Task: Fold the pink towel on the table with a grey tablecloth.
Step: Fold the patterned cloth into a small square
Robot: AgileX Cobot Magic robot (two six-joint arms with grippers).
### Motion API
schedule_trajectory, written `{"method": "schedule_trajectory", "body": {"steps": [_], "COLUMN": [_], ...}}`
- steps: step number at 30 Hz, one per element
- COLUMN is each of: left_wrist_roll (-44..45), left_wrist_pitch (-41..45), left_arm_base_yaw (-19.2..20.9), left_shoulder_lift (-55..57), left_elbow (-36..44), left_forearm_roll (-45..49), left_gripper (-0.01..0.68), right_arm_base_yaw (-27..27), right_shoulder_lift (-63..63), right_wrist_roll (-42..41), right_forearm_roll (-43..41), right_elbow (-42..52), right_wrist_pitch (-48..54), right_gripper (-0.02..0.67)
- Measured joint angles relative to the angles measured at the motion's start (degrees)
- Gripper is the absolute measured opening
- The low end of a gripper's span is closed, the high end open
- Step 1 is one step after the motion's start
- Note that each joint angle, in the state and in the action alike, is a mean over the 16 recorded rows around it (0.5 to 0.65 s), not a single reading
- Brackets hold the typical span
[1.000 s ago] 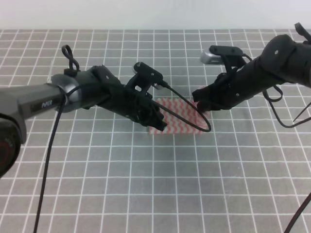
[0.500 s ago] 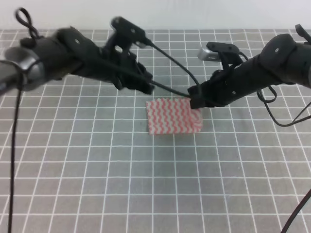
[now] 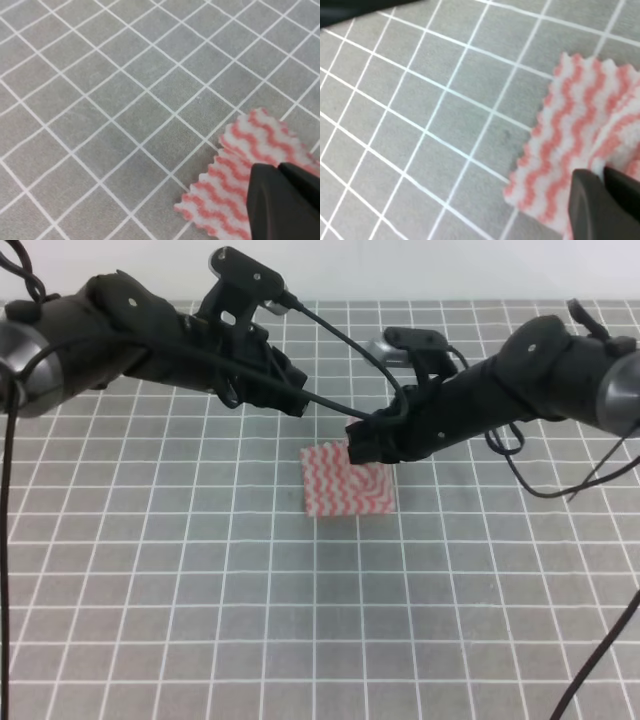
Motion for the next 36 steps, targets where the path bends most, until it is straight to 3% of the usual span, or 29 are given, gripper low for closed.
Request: {"method": "schedule_trajectory", "body": {"steps": [18,31,36], "left_wrist_roll": [0.02,0.0,0.05], "left_wrist_pitch": [0.68,0.91,1.21], "left_arm_base_yaw": [0.0,0.0,0.0], "left_shoulder_lift": [0.06,0.13,0.23], "left_elbow": [0.0,0.0,0.0], "left_forearm_roll": [-0.22,-0.34,-0.23], "left_gripper": [-0.002,-0.002,-0.001], "right_arm_base_yaw": [2.64,2.53,1.91], "right_shoulder_lift": [5.96,6.21,6.19], "right_wrist_roll": [0.04,-3.29,-5.02], "right_forearm_roll": [1.12,4.89,6.28], "right_elbow": [-5.25,-6.13,-7.94], "right_wrist_pitch": [2.52,4.45,7.2], "right_gripper": [0.008,0.217,0.231]}}
